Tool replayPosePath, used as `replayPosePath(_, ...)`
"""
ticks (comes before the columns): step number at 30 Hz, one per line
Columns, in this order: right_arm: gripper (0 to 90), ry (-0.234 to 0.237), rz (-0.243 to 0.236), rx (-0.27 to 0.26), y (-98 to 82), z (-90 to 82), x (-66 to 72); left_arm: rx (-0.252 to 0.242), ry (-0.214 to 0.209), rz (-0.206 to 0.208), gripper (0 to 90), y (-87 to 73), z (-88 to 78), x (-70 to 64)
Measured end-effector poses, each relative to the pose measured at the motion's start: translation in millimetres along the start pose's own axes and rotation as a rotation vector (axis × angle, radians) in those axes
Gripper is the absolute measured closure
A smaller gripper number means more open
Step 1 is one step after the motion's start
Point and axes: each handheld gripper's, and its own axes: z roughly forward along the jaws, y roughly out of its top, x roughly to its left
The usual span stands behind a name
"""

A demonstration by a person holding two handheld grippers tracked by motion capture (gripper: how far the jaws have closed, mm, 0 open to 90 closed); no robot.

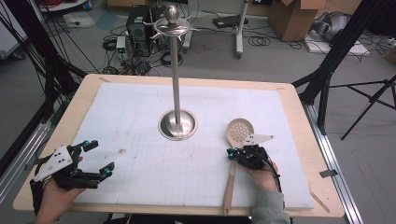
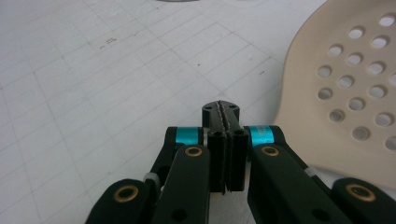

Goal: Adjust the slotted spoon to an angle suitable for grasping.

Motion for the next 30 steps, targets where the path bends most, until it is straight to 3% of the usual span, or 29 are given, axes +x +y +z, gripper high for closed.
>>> replayPosePath(2, 90.0, -0.004, -0.005, -0.002, 0.1, 0.1, 0.2, 0.002, -0.001, -0.001, 3.6, -0.3, 1.2, -0.3)
replayPosePath(5, 90.0, 0.01, 0.028, -0.015, -0.5, -3.3, -1.0, 0.001, -0.003, -0.001, 3.7, -0.1, 2.3, -0.1)
replayPosePath(10, 90.0, 0.026, 0.048, -0.069, -4.6, -20.4, -2.6, 0.007, -0.01, 0.002, 3.7, -0.2, 5.7, 0.0)
replayPosePath(16, 90.0, 0.034, 0.009, -0.103, -8.7, -38.1, 4.3, 0.009, -0.024, 0.005, 3.6, 0.7, 12.0, -0.4)
replayPosePath(19, 90.0, 0.067, -0.034, -0.125, -12.1, -47.0, 10.4, 0.01, -0.034, 0.005, 3.6, 1.1, 16.2, -0.6)
replayPosePath(23, 90.0, 0.07, -0.055, -0.11, -15.4, -49.5, 13.0, 0.013, -0.046, 0.009, 3.7, 1.8, 21.5, -0.5)
replayPosePath(30, 90.0, 0.117, -0.082, -0.112, -25.3, -56.4, 18.8, 0.007, -0.067, 0.007, 3.6, 4.1, 29.3, -0.5)
